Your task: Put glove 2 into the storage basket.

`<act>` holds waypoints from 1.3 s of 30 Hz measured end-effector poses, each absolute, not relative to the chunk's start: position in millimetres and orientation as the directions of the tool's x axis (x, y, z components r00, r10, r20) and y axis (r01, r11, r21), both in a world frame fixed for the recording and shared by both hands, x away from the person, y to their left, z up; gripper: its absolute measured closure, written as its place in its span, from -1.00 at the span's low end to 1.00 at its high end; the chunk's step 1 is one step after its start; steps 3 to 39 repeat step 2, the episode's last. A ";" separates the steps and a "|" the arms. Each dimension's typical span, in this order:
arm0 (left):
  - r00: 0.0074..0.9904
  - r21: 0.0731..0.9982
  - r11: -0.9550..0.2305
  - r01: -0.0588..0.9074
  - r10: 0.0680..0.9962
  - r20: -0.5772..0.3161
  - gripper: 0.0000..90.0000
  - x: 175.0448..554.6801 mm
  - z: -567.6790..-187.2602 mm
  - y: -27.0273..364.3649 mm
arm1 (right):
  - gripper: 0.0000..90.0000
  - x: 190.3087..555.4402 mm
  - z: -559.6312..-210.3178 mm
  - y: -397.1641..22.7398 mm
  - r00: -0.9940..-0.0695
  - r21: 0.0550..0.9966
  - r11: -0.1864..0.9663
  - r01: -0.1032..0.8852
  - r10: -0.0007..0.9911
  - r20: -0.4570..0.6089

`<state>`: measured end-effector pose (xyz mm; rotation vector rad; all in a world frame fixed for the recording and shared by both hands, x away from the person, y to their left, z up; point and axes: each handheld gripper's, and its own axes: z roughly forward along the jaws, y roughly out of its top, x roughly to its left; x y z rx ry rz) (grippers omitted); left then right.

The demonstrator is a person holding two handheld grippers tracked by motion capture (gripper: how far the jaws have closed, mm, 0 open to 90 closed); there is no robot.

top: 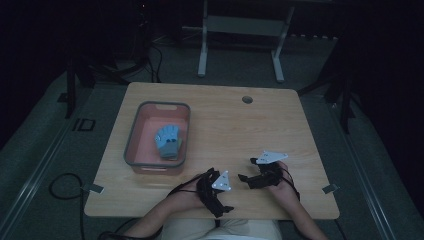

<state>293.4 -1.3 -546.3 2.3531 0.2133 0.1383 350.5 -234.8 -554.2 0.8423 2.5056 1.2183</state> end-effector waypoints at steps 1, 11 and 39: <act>0.980 0.710 -0.695 0.116 0.198 0.034 -0.97 293.7 -546.0 -1.0 | -0.69 350.4 -554.2 -234.8 -0.808 0.778 0.488 0.395 0.588 0.041; 0.980 0.710 -0.695 0.116 0.198 0.034 -0.97 293.7 -546.0 -1.0 | -0.69 350.4 -554.2 -234.8 -0.808 0.778 0.488 0.395 0.588 0.041; 0.980 0.710 -0.695 0.116 0.198 0.034 -0.97 293.7 -546.0 -1.0 | -0.69 350.4 -554.2 -234.8 -0.808 0.778 0.488 0.395 0.588 0.041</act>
